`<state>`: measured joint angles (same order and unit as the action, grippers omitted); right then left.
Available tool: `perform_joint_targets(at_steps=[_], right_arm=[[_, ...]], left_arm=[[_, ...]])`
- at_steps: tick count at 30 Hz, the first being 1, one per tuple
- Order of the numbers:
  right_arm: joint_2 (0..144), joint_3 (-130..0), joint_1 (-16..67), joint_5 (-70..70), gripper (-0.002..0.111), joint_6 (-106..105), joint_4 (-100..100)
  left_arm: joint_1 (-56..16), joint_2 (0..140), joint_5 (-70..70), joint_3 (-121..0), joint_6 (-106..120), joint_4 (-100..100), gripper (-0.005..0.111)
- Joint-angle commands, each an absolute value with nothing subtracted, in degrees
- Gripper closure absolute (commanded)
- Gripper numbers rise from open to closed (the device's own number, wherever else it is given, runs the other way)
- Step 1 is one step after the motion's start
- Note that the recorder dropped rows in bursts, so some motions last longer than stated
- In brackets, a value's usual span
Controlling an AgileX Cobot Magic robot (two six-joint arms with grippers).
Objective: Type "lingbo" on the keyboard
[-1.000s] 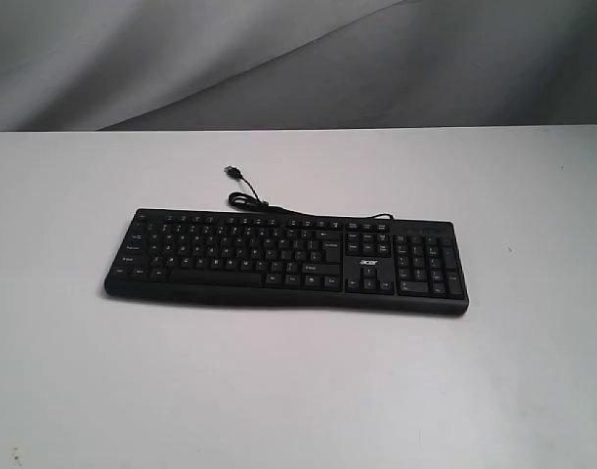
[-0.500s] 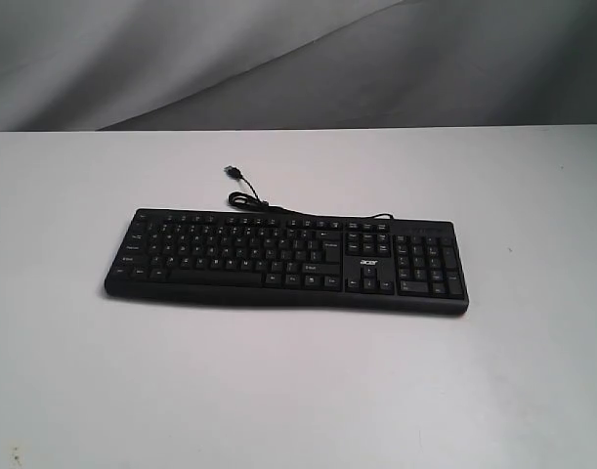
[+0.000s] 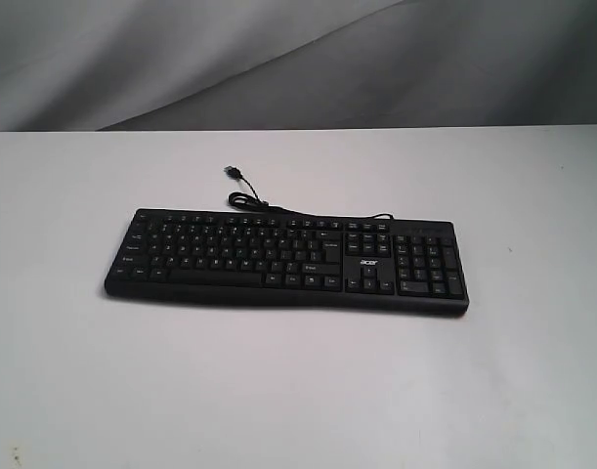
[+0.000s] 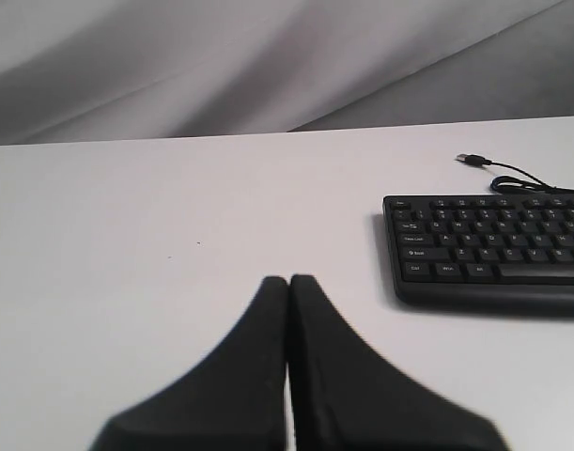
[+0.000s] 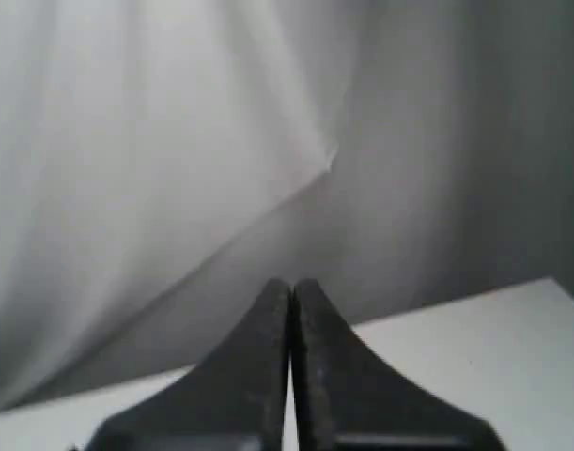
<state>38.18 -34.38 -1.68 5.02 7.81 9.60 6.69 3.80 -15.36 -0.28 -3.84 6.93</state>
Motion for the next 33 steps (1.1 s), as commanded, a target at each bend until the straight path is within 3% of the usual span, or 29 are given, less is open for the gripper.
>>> perform_joint_targets(at_steps=[1, 7, 15, 33], right_arm=[[58.6, -48.7, 3.6, 18.1, 0.108, -2.3, 10.2], [83.4, -66.2, 12.7, 29.8, 0.108, -27.8, 15.4], [107.5, -82.0, 19.7, 43.0, 0.108, -57.7, 36.8], [129.3, -97.4, 28.6, 44.2, 0.108, -62.6, 38.5]], left_arm=[[6.7, 4.2, -15.0, 0.0, -4.0, 6.7, 0.106], [6.7, 4.2, -15.0, 0.0, -4.0, 6.7, 0.106], [6.7, 4.2, -15.0, 0.0, -4.0, 6.7, 0.106], [6.7, 4.2, -15.0, 0.0, -4.0, 6.7, 0.106]])
